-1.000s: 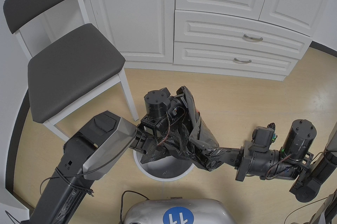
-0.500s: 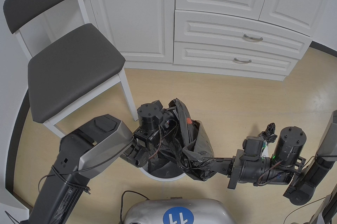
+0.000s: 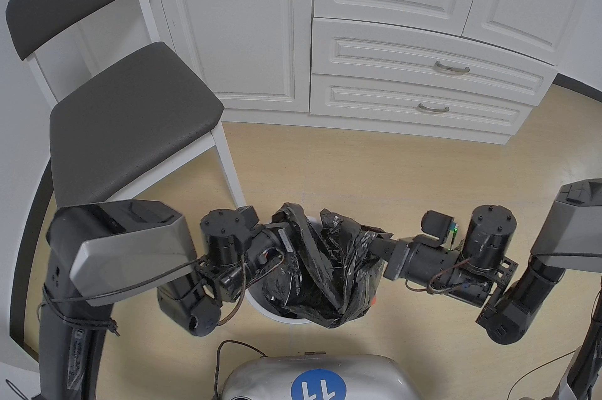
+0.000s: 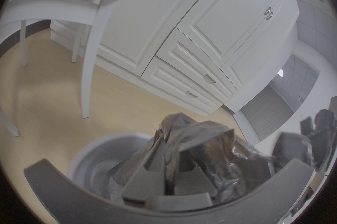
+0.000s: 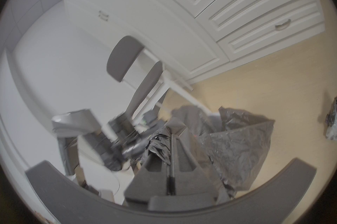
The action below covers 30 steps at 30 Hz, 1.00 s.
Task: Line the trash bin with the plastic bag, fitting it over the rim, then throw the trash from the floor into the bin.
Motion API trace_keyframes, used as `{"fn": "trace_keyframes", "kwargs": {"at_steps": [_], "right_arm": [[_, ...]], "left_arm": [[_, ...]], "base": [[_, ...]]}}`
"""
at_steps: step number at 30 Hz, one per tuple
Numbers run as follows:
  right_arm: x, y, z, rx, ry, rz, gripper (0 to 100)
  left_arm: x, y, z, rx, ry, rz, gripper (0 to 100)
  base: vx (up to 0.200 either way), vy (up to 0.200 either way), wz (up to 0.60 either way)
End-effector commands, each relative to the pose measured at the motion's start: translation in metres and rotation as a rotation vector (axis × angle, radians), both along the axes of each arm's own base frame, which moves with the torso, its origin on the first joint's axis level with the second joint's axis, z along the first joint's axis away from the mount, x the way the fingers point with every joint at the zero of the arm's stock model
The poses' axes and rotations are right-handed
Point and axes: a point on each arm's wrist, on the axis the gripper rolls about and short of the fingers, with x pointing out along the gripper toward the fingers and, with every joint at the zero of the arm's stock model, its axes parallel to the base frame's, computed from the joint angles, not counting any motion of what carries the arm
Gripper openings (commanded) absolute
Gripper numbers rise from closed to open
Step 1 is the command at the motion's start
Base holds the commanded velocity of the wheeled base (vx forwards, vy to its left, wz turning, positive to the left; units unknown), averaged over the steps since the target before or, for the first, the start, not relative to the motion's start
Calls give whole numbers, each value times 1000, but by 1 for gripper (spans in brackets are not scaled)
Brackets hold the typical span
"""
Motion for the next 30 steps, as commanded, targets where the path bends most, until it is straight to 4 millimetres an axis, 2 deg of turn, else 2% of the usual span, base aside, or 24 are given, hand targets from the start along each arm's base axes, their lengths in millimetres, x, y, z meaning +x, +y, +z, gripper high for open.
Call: {"fn": "trace_keyframes", "kwargs": {"at_steps": [1,2,3,4,5,7,12,17,21,23,30], "right_arm": [[43,20,-15,105,19,-155,0],[49,25,-15,130,14,-194,0],[49,25,-15,130,14,-194,0],[60,31,-16,164,2,-255,0],[62,32,-16,169,-1,-262,0],[74,38,-20,189,-19,-317,0],[81,45,-31,191,-19,-353,0],[67,63,-35,188,4,-299,0],[52,82,-52,168,58,-244,0],[42,95,-63,166,98,-210,0],[14,117,-73,160,156,-144,0]], "left_arm": [[-49,38,38,31,-13,18,0],[-54,50,35,52,17,42,0],[-54,50,35,52,17,42,0],[-59,65,35,74,35,73,0],[-59,67,35,77,36,75,0],[-66,85,31,134,61,105,0],[-75,103,19,274,80,131,0],[-80,110,19,309,85,142,0],[-82,112,21,321,79,141,0],[-80,112,23,318,69,145,0],[-72,108,26,303,41,151,0]], "base": [[0,0,0],[0,0,0],[0,0,0],[0,0,0],[0,0,0],[0,0,0],[0,0,0],[0,0,0],[0,0,0],[0,0,0],[0,0,0]]}}
